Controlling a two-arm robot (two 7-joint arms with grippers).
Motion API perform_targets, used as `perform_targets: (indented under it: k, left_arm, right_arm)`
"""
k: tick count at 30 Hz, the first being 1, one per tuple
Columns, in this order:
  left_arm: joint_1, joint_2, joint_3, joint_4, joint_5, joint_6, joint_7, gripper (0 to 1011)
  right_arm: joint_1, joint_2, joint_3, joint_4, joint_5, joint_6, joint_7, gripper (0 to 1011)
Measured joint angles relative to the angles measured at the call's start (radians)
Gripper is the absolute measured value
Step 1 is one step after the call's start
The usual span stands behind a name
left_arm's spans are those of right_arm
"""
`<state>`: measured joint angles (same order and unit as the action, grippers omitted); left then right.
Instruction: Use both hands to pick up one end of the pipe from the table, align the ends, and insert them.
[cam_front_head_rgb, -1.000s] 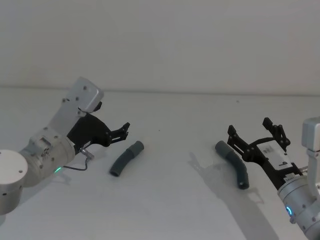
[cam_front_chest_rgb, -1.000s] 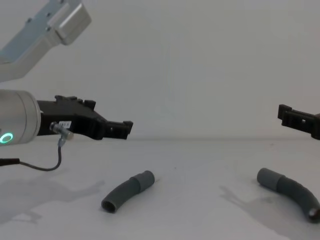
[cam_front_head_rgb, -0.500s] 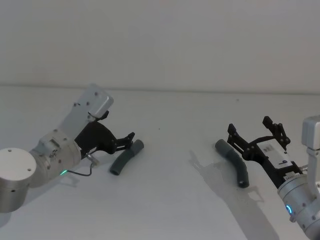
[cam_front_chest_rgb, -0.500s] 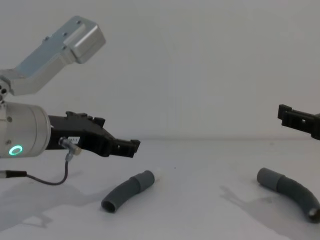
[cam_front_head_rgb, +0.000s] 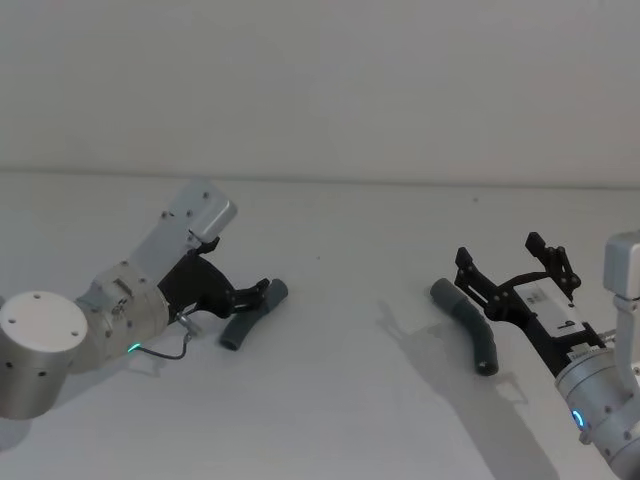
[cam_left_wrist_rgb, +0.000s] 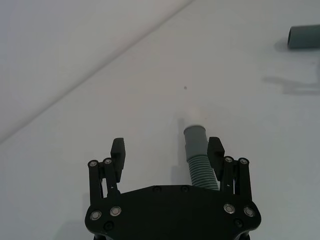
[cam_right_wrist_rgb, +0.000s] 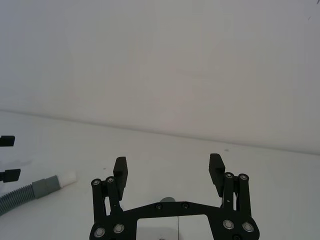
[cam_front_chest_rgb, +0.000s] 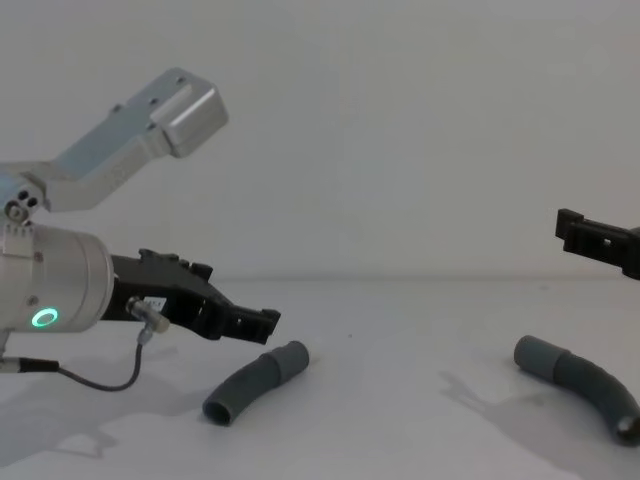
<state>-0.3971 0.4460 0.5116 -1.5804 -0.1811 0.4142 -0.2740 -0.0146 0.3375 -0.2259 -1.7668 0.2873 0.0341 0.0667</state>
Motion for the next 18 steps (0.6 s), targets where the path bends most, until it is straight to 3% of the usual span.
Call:
perform_targets:
  k: [18]
  left_arm:
    - [-0.069,-0.044,0.031,0.105,0.017,0.024,-0.058,1002]
  right_arm:
    - [0.0,0.0,0.0,0.0,0.0,0.0,0.0,1001]
